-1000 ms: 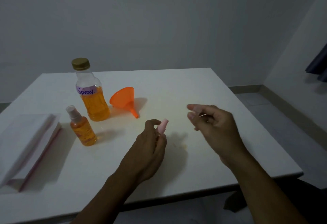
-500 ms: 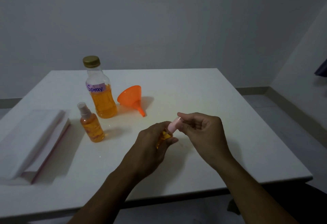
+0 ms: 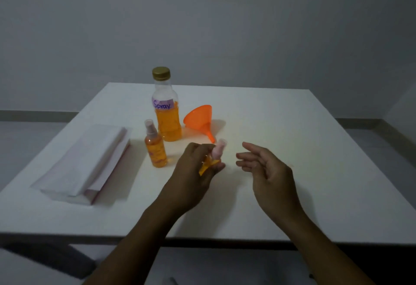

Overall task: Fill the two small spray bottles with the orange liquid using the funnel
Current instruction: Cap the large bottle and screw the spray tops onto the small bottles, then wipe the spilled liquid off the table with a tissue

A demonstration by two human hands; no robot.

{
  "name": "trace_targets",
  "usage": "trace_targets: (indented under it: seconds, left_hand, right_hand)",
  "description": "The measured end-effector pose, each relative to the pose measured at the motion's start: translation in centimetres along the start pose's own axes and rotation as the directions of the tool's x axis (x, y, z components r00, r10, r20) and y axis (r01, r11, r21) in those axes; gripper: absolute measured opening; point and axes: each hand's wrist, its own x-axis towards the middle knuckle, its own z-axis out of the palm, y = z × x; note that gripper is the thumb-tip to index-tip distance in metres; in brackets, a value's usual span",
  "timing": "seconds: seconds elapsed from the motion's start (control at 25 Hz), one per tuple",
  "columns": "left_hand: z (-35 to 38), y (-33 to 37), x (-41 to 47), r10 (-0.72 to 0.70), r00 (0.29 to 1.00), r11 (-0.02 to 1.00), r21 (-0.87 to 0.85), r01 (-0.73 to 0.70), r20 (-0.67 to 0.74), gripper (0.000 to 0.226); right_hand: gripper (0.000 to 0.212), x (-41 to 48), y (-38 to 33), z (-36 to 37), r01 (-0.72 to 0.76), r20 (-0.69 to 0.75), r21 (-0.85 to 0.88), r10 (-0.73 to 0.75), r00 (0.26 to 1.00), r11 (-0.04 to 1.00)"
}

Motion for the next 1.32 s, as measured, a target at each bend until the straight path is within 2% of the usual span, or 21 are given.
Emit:
trace_targets:
  seconds: [0.08, 0.2, 0.28, 0.44, 0.6, 0.76, 0.84, 0.92, 1.0, 1.12, 1.2, 1.32]
  left_hand:
    - [-2.1, -0.8, -0.6, -0.048, 0.997, 0.998, -0.035, 0.046, -0.059, 0.032]
    - [-5.0, -1.8, -1.9, -0.101, 0.984, 0.995, -0.035, 0.097, -0.144, 0.035]
    - [-6.4, -2.6, -2.9, -0.13, 0.973, 0.991, -0.01, 0.13, -0.192, 0.037]
    - [-7.7, -4.3, -4.0, -0.201, 0.953, 0.979, -0.003, 0.205, -0.227, 0.044]
    - [-7.7, -4.9, -3.8, -0.207, 0.948, 0.976, 0.022, 0.219, -0.241, 0.034]
    - [-8.1, -4.5, -3.8, -0.211, 0.958, 0.973, 0.046, 0.224, -0.196, 0.052]
    - [-9.5, -4.3, -4.4, -0.177, 0.952, 0.971, 0.111, 0.21, -0.251, 0.054]
    - [-11.7, -4.6, -5.3, -0.164, 0.914, 0.956, 0.168, 0.239, -0.371, 0.038]
    - [-13.9, -5.7, -6.0, -0.19, 0.886, 0.887, 0.313, 0.34, -0.423, 0.034]
    - [-15.8, -7.8, -6.5, -0.227, 0.911, 0.706, 0.587, 0.398, -0.344, 0.045]
    - [-16.3, -8.5, -6.4, -0.261, 0.917, 0.667, 0.63, 0.397, -0.302, 0.046]
    - [-16.7, -9.0, -6.1, -0.224, 0.933, 0.664, 0.656, 0.359, -0.283, 0.037]
  right_hand:
    - [0.034, -1.4, 0.6, 1.1, 0.085, 0.112, -0.145, -0.069, 0.991, 0.986]
    - [0.041, -3.1, 1.8, 2.8, 0.257, 0.386, -0.296, -0.131, 0.913, 0.92]
    - [0.045, -3.5, 2.3, 3.3, 0.331, 0.452, -0.34, -0.156, 0.878, 0.88]
    - [0.045, -3.5, 2.5, 3.5, 0.357, 0.42, -0.364, -0.191, 0.887, 0.86]
    - [0.044, -3.5, 2.9, 3.7, 0.362, 0.411, -0.368, -0.2, 0.89, 0.856]
    - [0.045, -3.5, 3.3, 3.8, 0.355, 0.414, -0.363, -0.193, 0.89, 0.861]
    - [0.046, -3.5, 3.5, 3.9, 0.345, 0.413, -0.359, -0.184, 0.892, 0.867]
    - [0.046, -3.4, 3.6, 4.0, 0.34, 0.415, -0.36, -0.177, 0.892, 0.869]
    - [0.046, -3.3, 3.7, 4.1, 0.342, 0.412, -0.362, -0.18, 0.893, 0.867]
    - [0.046, -3.3, 3.6, 4.1, 0.34, 0.405, -0.355, -0.185, 0.895, 0.871]
    - [0.044, -3.4, 3.6, 4.1, 0.343, 0.407, -0.354, -0.187, 0.894, 0.87]
    - [0.044, -3.4, 3.7, 4.1, 0.349, 0.402, -0.357, -0.195, 0.895, 0.866]
